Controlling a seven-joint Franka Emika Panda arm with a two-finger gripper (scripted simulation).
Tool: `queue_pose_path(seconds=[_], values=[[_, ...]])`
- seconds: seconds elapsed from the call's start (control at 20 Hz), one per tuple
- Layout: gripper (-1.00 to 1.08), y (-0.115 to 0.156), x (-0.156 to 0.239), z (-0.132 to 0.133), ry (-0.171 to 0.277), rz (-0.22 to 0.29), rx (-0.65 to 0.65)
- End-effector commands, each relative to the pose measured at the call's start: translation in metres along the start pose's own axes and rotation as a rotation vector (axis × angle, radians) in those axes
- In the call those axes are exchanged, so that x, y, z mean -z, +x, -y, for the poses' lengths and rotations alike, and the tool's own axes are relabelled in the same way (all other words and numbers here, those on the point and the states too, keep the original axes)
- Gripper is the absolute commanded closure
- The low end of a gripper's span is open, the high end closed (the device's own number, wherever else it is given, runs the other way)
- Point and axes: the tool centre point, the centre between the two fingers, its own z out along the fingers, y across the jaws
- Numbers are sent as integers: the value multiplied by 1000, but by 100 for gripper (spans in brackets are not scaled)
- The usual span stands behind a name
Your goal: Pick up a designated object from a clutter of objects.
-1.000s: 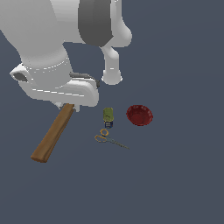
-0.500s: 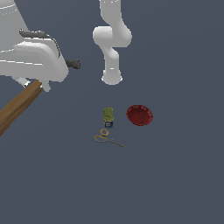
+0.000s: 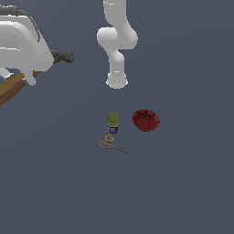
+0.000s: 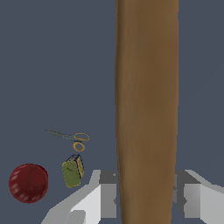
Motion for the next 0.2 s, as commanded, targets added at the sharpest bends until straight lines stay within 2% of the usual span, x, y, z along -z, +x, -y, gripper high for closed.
queue_pose_path(seconds=[0.0,0.15], values=[[108,1,5,-2,-1,-3,1],[108,1,7,-3,-1,-3,1]])
